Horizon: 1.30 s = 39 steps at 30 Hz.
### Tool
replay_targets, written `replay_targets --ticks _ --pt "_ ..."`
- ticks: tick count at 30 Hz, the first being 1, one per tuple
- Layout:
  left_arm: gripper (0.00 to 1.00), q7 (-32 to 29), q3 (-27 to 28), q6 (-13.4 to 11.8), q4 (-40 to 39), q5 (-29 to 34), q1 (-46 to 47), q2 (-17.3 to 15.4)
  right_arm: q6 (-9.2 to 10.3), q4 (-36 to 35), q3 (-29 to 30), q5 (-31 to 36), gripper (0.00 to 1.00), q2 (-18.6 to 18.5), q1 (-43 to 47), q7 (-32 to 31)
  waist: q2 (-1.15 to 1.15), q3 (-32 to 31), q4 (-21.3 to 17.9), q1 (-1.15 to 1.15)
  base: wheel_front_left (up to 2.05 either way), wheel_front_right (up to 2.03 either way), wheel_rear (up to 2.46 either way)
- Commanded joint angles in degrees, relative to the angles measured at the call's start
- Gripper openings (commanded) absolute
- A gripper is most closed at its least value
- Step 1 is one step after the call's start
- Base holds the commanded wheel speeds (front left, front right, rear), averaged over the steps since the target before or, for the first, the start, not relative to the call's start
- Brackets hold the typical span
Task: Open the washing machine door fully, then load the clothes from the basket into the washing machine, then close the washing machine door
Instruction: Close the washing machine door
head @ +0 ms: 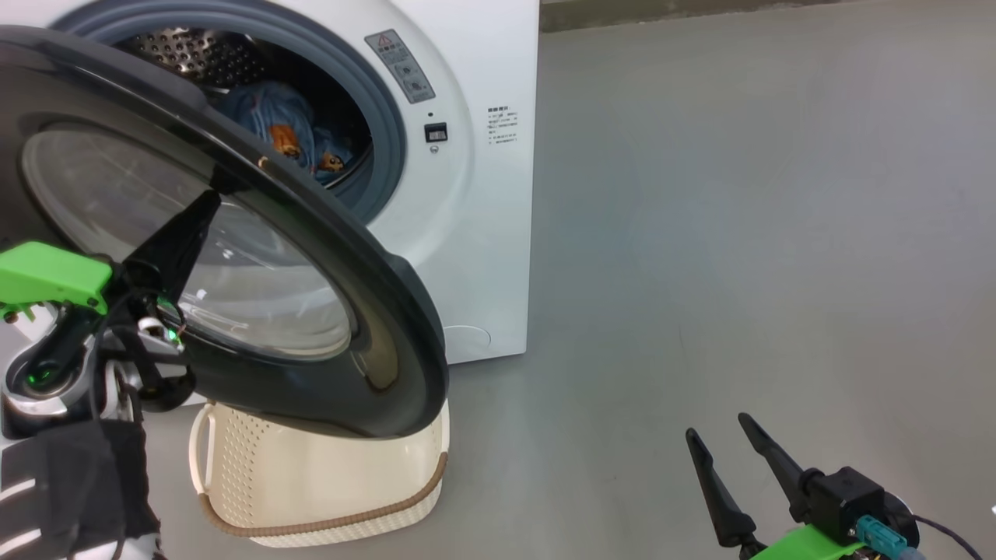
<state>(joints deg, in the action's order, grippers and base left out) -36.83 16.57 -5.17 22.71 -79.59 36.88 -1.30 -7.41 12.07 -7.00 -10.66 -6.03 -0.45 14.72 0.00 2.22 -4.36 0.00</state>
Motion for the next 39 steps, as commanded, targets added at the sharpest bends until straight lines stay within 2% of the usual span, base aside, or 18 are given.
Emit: replay_targets --ticks 1,18,36,39 --pt "0.00 0.3 0.7 0.8 -0.9 0.0 3.0 -1.7 -0.08 -1.2 -1.5 -0.2 1.00 -0.6 -2.5 0.3 0.00 0.2 -0.2 0.00 0.00 0.00 0.00" --pt "0.00 2.3 1.0 3.8 5.0 0.7 5.6 -2.7 -0.08 -1.1 -1.9 -0.4 1.00 -0.4 -3.2 0.3 0.00 0.4 -0.9 0.00 0.00 0.00 0.00" --pt "0.00 3.9 1.8 6.0 7.8 0.1 6.4 -2.6 -0.08 -0.9 -2.0 -0.4 1.00 -0.7 -2.9 0.3 0.00 -0.2 -1.5 0.00 0.00 0.00 0.00" --pt "0.00 4.5 1.2 6.5 7.9 1.6 6.0 -3.5 -0.08 -1.0 -2.0 -0.2 1.00 -0.5 -2.8 0.3 0.00 -0.2 -1.5 0.00 0.00 0.00 0.00"
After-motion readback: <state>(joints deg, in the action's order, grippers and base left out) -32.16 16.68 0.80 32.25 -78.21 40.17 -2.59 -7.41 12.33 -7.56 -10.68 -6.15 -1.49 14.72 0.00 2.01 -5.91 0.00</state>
